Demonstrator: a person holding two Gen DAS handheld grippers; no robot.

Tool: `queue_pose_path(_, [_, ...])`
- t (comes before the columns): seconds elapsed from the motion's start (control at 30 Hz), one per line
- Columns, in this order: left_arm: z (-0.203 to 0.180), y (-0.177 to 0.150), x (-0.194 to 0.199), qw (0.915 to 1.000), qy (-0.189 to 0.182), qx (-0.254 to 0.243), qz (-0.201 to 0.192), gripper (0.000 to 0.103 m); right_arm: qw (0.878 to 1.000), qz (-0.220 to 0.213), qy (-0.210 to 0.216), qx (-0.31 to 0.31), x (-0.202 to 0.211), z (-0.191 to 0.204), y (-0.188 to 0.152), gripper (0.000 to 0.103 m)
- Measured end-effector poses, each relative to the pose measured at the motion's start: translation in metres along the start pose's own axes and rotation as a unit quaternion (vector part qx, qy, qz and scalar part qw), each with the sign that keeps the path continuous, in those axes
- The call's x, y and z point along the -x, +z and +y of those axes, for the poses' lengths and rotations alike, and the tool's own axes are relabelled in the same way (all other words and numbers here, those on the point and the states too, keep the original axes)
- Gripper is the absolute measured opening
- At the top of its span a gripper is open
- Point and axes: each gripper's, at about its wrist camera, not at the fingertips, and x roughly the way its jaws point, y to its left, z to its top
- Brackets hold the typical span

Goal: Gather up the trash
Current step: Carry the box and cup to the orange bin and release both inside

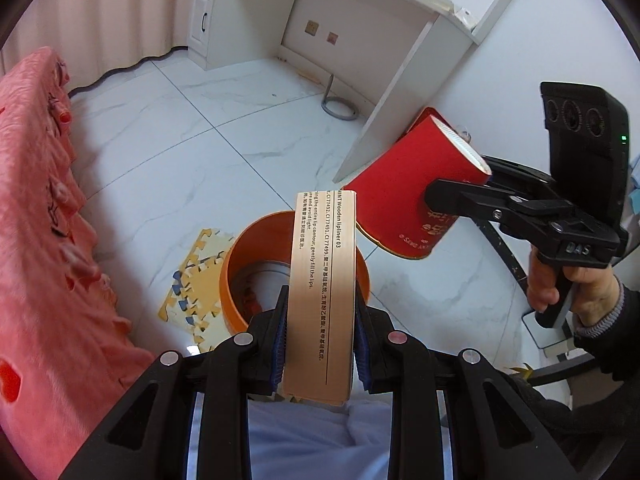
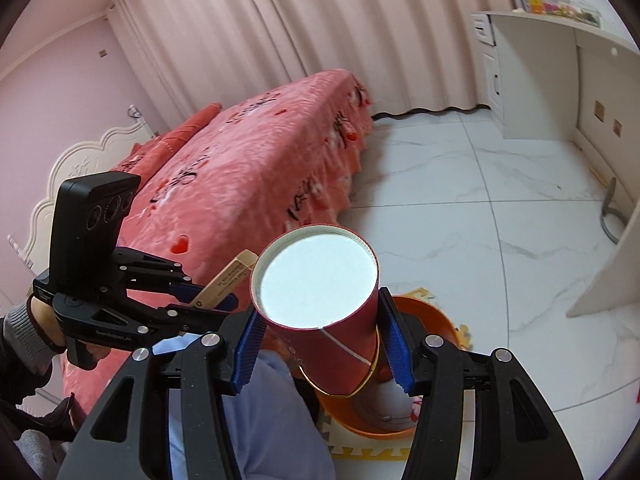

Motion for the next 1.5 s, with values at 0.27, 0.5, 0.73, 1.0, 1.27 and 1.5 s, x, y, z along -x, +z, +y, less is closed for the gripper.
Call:
queue_pose_path(0.27, [-0.008, 0.011, -0.019, 0.9998, 0.018, -0.007, 0.004, 0.068, 0.999, 0.01, -0.028, -0.028, -0.015, -0.02, -0.007, 0.061])
queue_pose_path(0.5, [-0.006, 0.005, -0.014, 0.9998, 0.017, 0.0, 0.013, 0.068, 0.999, 0.017, -0.028, -0.031, -0.019, -0.018, -0.008, 0.066])
queue_pose_path(0.73, [-0.006, -0.007, 0.009, 0.9995, 0.03, 0.014, -0.002, 0.075, 1.0, 0.013, -0.004, -0.008, -0.014, 0.01, 0.0, 0.066])
queue_pose_path(1.0, [-0.003, -0.026, 0.051, 0.9972, 0.06, 0.032, -0.032, 0.08, 0.999, 0.02, 0.028, 0.032, -0.013, 0.054, 0.005, 0.069])
queue_pose_path(1.27, [0.002, -0.051, 0.096, 0.9915, 0.093, 0.061, -0.068, 0.086, 0.996, 0.029, 0.049, 0.076, -0.016, 0.104, 0.007, 0.082])
queue_pose_path(1.5, [0.006, -0.08, 0.135, 0.9829, 0.128, 0.089, -0.097, 0.09, 0.99, 0.042, 0.065, 0.117, -0.023, 0.147, 0.005, 0.093])
